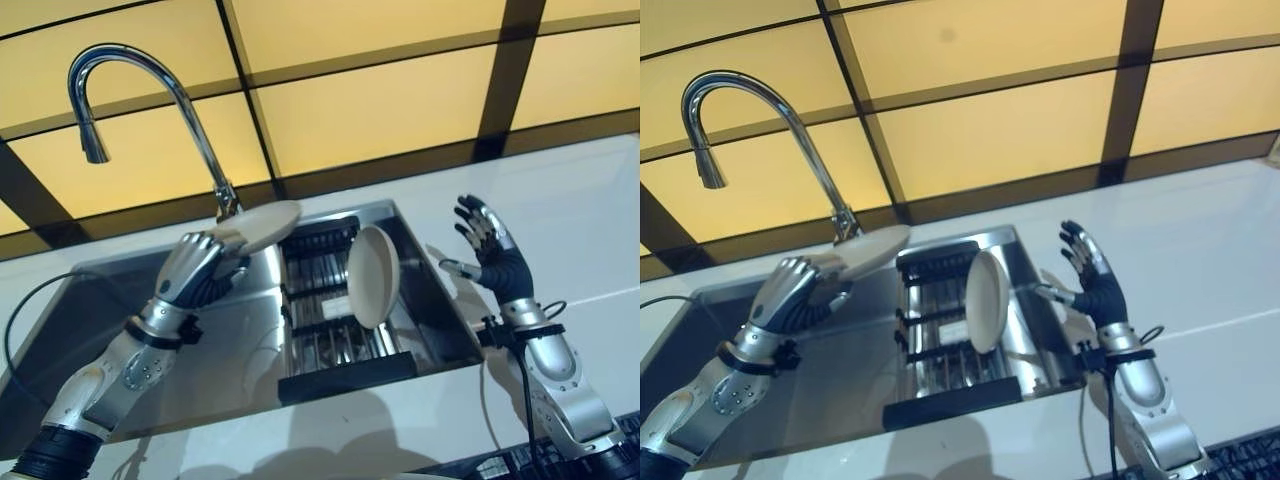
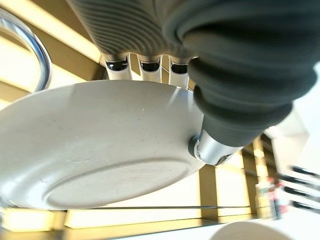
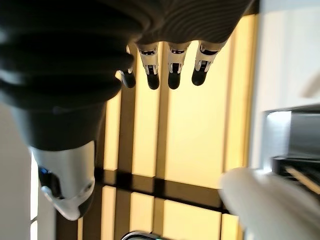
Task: Pick up plates and place into dishwasher.
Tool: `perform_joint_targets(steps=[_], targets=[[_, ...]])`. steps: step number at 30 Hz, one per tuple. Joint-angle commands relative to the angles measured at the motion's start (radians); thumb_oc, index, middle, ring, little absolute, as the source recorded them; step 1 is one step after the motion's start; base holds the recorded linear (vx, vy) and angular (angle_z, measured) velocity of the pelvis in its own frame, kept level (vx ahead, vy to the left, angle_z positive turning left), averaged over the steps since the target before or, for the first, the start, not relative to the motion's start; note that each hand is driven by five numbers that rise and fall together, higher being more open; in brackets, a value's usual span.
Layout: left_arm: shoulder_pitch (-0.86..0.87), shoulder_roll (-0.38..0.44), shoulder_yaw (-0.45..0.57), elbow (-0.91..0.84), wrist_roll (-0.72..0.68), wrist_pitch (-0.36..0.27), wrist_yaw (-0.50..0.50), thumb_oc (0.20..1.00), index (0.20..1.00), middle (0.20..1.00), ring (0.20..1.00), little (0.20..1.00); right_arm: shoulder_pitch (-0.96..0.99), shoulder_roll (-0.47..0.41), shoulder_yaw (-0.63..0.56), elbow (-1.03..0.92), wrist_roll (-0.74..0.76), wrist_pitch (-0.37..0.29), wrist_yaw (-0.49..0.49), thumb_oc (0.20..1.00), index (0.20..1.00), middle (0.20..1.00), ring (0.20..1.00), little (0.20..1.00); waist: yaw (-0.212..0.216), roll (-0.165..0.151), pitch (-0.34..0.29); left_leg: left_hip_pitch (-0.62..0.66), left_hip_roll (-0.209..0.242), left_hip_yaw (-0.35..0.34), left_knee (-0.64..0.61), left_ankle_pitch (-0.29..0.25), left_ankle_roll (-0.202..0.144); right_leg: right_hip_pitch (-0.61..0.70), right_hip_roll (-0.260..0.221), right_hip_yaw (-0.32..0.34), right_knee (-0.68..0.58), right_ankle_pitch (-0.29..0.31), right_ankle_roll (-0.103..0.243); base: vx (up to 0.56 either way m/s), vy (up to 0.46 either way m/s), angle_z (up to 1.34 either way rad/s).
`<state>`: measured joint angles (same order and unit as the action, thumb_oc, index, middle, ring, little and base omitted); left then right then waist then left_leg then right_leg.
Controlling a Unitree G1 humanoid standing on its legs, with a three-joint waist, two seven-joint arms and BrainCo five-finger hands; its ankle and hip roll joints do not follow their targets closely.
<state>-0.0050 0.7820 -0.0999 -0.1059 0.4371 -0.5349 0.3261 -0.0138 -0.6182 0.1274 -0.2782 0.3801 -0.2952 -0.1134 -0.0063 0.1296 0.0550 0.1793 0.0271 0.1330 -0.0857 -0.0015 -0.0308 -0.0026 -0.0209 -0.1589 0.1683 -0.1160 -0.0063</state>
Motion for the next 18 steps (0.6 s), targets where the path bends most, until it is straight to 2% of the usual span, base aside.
perform_joint_targets(steps=[1,5,9,12,18], targets=[[-0.105,0.022,0.019,-0.060,-0.239,-0.017,-0.160,0.200,0.200,0.200,0.200,0.200,-0.121,0.005,-0.007,-0.070,-0.059,-0.066,-0.010,1.000,1.000,1.000,1.000,1.000,0.029,-0.095,-0.044,-0.036,-0.041,-0.039,-0.002,-0.082,0.015,0.113,-0.074,-0.020,-0.256,0.087,0.146,-0.07,-0.009,0.01],[-0.138,-0.007,0.011,-0.106,-0.401,0.007,-0.320,0.200,0.200,0.200,0.200,0.200,-0.175,-0.004,0.000,-0.078,-0.078,-0.050,0.015,1.000,1.000,1.000,1.000,1.000,0.038,-0.099,-0.049,-0.037,-0.041,-0.046,-0.002,-0.083,0.015,0.113,-0.069,-0.020,-0.256,0.085,0.142,-0.07,-0.012,0.01],[-0.175,-0.035,-0.010,-0.131,-0.551,0.086,-0.470,0.200,0.200,0.200,0.200,0.200,-0.218,-0.013,0.011,-0.085,-0.075,-0.032,0.050,1.000,1.000,1.000,1.000,1.000,0.043,-0.104,-0.052,-0.038,-0.043,-0.057,-0.002,-0.084,0.017,0.114,-0.064,-0.017,-0.256,0.083,0.136,-0.07,-0.019,0.04],[-0.208,-0.060,-0.028,-0.130,-0.653,0.130,-0.554,0.200,0.200,0.200,0.200,0.200,-0.256,-0.003,0.032,-0.074,-0.088,-0.022,0.070,1.000,1.000,1.000,1.000,1.000,0.045,-0.105,-0.055,-0.038,-0.046,-0.064,-0.002,-0.084,0.019,0.114,-0.061,-0.014,-0.256,0.083,0.132,-0.06,-0.019,0.02],[-0.237,-0.079,-0.040,-0.135,-0.721,0.159,-0.638,0.200,0.200,0.200,0.200,0.200,-0.286,-0.005,0.060,-0.076,-0.108,0.012,0.153,1.000,1.000,1.000,1.000,1.000,0.047,-0.102,-0.059,-0.039,-0.051,-0.070,-0.002,-0.084,0.021,0.113,-0.060,-0.008,-0.256,0.083,0.130,-0.03,-0.006,0.02]])
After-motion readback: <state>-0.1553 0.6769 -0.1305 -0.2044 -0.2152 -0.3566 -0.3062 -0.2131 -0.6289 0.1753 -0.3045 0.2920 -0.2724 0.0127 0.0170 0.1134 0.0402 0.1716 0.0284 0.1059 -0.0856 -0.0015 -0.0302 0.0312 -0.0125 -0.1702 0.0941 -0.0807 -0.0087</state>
